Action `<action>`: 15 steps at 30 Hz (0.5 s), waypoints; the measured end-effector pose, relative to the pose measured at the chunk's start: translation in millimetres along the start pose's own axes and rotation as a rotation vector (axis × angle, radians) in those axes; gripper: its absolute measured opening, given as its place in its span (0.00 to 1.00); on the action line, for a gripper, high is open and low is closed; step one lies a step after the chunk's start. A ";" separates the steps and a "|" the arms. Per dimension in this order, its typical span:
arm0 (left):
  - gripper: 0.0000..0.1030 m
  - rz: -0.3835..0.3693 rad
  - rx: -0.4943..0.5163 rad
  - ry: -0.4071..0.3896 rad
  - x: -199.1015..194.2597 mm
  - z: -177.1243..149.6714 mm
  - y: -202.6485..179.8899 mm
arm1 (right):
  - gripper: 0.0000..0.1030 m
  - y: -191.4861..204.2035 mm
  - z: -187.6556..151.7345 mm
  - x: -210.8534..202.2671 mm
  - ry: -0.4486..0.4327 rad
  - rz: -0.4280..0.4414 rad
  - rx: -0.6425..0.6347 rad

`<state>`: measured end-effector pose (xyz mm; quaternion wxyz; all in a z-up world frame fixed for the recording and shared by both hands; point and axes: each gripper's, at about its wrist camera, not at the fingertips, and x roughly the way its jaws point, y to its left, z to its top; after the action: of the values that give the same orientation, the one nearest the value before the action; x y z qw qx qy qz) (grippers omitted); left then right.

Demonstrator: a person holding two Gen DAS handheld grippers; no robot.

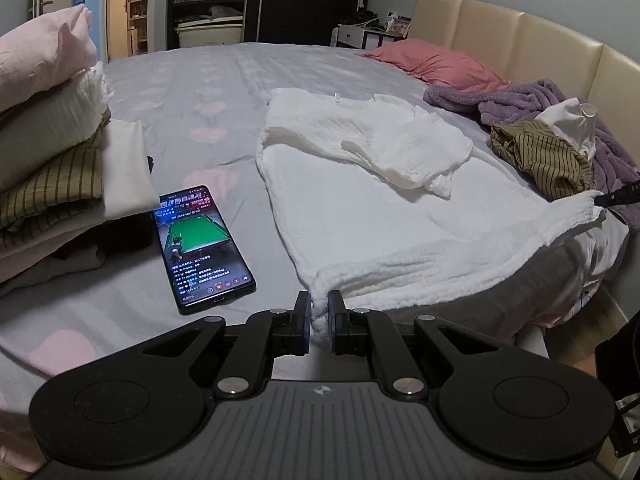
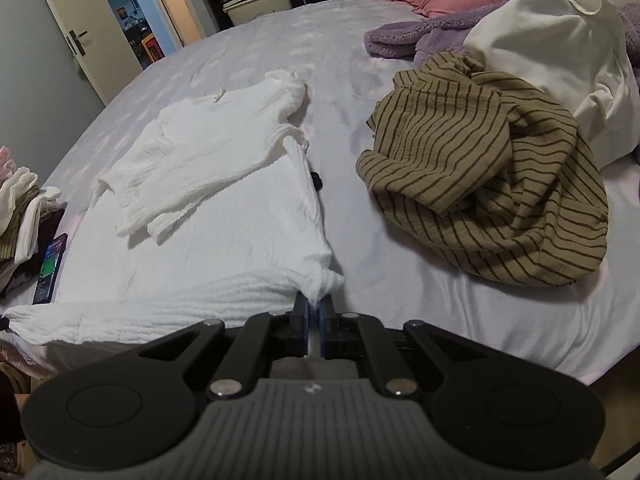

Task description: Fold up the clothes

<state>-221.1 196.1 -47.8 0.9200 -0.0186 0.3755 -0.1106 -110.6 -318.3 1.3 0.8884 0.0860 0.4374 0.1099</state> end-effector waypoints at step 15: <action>0.06 -0.005 0.001 0.024 0.3 -5.5 0.3 | 0.06 1.0 -5.2 5.5 0.050 -0.010 -0.007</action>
<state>-224.7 196.6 -51.9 0.9152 -0.0178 0.3864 -0.1135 -111.6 -315.5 -5.7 0.8779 0.0779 0.4596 0.1094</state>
